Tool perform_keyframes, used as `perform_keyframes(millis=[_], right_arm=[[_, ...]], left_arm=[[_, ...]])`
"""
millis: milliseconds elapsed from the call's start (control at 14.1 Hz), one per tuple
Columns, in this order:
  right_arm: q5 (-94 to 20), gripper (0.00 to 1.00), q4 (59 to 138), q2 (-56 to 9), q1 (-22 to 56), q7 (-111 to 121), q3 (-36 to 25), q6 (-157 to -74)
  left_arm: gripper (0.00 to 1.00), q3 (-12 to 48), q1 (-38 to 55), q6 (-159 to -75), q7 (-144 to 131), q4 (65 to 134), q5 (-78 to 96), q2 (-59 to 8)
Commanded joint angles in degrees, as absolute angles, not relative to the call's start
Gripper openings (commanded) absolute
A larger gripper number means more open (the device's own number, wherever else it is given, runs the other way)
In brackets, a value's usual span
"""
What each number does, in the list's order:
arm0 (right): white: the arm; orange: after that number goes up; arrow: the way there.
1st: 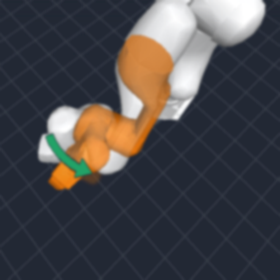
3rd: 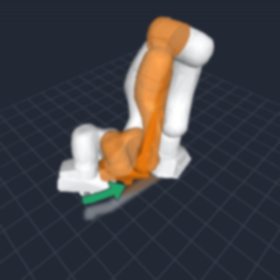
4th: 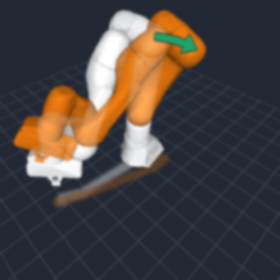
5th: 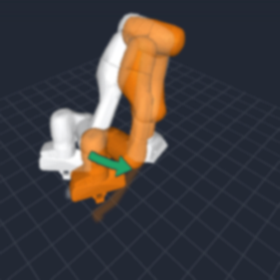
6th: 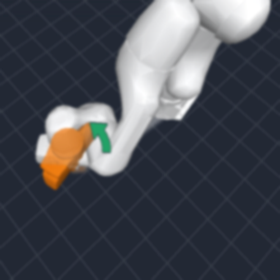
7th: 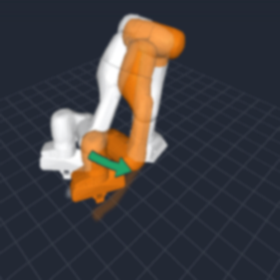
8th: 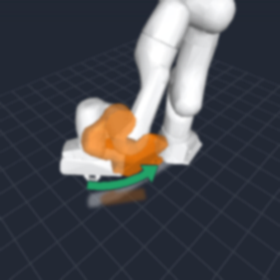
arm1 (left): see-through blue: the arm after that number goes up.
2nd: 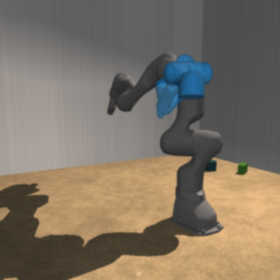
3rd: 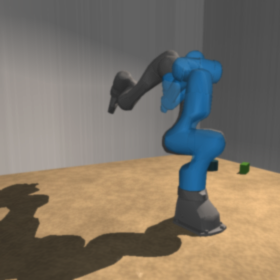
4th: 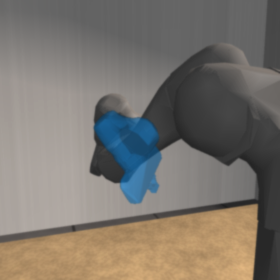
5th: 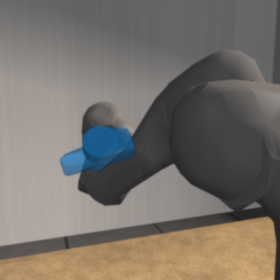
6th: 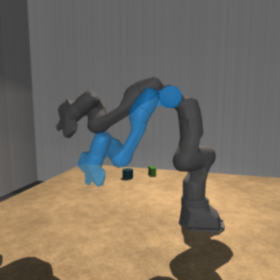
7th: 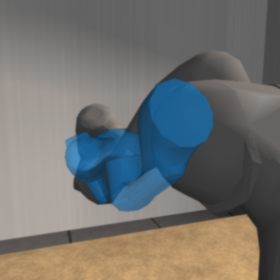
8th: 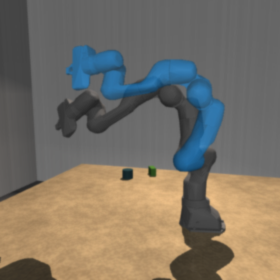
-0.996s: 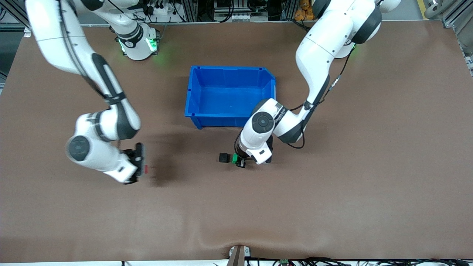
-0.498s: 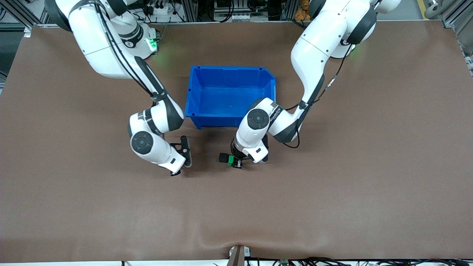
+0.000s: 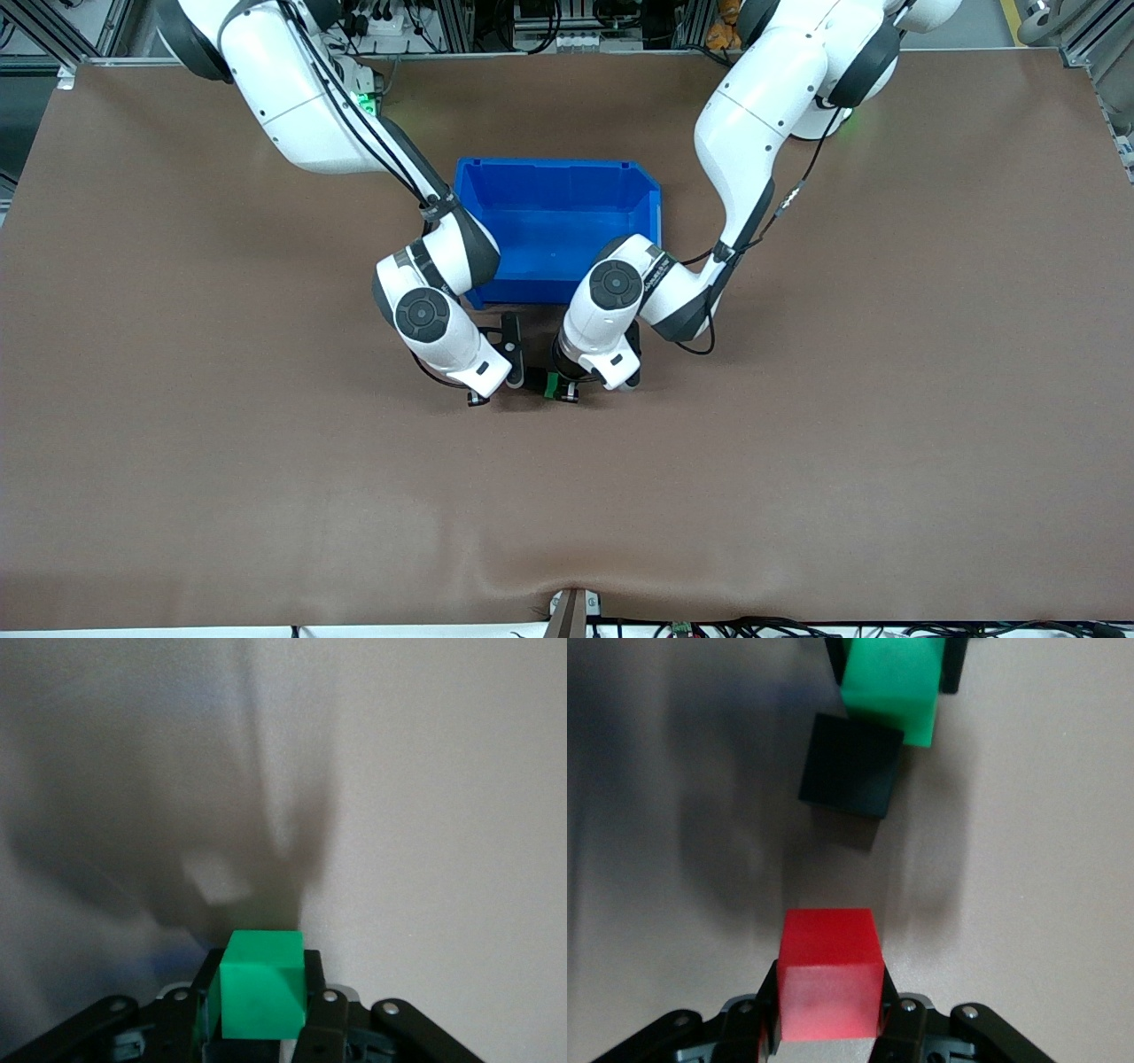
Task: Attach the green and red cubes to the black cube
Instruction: 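Press the green and red cubes against the black cube's sides, then open both grippers and lift them away from the joined cubes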
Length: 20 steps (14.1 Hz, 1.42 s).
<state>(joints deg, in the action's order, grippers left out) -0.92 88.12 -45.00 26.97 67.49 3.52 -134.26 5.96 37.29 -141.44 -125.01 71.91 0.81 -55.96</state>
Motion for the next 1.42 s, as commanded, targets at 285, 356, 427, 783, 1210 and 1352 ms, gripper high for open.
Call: perform_keyframes(millis=[285, 356, 427, 783, 1210, 1352], right_arm=[[3.87, 0.0, 80.25, -50.01, 28.47, 57.66, 3.34, -127.45], [3.87, 0.0, 79.55, -50.44, 28.56, 57.4, 3.34, -127.44], [3.78, 0.0, 79.28, -50.71, 28.56, 56.17, 3.34, -127.44], [3.52, 0.0, 78.05, -51.59, 28.92, 54.06, 3.6, -127.62], [3.43, 0.0, 77.96, -52.21, 30.49, 50.02, 3.78, -128.06], [3.51, 0.0, 77.96, -52.38, 31.55, 48.44, 3.78, -128.14]], left_arm=[[0.0, 4.92, 38.32, -130.79, -124.46, 70.84, -0.26, -55.81], [0.0, 4.92, 38.32, -129.91, -124.37, 70.84, -0.26, -55.72], [0.0, 4.92, 38.32, -129.64, -124.37, 70.84, -0.26, -55.64], [0.94, 5.1, 37.53, -129.64, -124.28, 70.84, -0.26, -54.49], [1.0, 5.97, 34.11, -124.99, -117.79, 70.84, 0.26, -50.02], [1.0, 5.98, 32.18, -121.83, -112.62, 70.93, 0.35, -47.13]])
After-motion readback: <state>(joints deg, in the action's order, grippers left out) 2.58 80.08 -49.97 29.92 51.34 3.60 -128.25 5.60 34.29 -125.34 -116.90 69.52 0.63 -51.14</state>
